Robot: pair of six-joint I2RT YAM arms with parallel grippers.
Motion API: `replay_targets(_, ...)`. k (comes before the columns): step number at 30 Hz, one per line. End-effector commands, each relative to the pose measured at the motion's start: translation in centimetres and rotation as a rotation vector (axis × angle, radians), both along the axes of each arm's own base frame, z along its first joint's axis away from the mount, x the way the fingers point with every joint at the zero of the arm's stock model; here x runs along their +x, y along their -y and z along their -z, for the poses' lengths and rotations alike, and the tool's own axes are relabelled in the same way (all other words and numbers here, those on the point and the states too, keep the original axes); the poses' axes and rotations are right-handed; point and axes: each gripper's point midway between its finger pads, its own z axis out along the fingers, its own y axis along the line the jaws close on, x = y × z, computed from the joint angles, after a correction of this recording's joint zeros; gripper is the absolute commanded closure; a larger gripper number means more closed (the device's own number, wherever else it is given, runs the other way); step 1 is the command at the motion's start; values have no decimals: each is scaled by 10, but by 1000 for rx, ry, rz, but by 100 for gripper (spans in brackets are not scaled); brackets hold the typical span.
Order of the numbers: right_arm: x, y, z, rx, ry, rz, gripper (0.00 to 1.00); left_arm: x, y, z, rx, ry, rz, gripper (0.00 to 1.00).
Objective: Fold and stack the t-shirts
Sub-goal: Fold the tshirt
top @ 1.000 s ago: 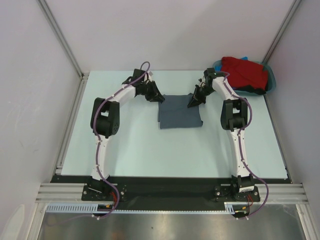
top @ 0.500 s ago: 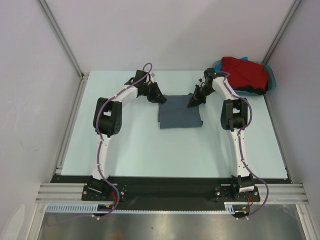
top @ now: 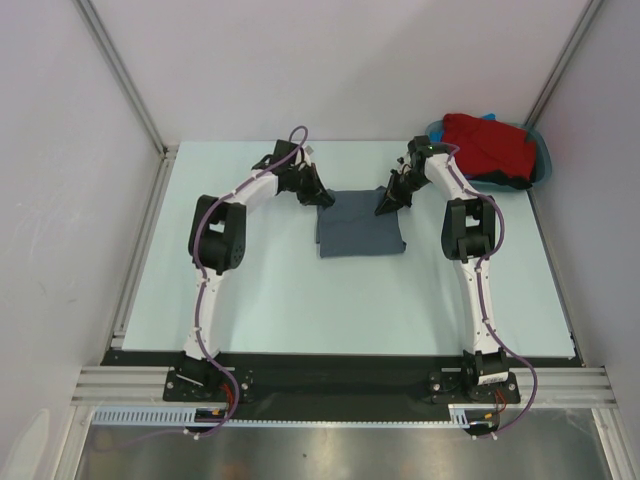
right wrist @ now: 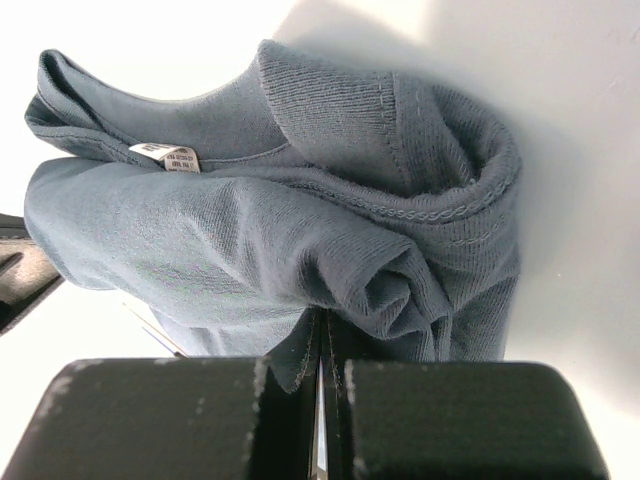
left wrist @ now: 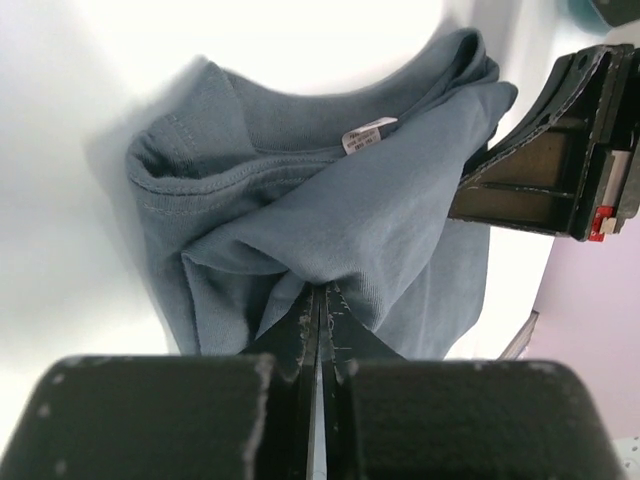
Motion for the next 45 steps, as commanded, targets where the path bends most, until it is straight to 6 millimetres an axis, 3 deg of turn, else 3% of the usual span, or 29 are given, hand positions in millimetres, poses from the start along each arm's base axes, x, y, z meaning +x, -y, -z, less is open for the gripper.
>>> replay_targets(1, -2, 17, 5, -64, -2, -2, 100, 15, 1, -31, 17, 107, 16, 100)
replay_targets(14, -4, 16, 7, -62, -8, -3, 100, 29, -37, -52, 54, 154, -39, 100)
replay_targets(17, -3, 16, 7, -60, -8, -2, 100, 30, -39, -53, 35, 152, -40, 73)
replay_targets(22, -4, 16, 7, -59, -10, -3, 100, 29, -31, -55, -18, 153, -27, 54)
replay_targets(25, -4, 16, 8, -61, -11, -3, 100, 29, -28, -57, -36, 159, -15, 49)
replay_targets(45, -4, 16, 10, -57, -19, -1, 100, 15, -4, -50, -93, 124, 27, 58)
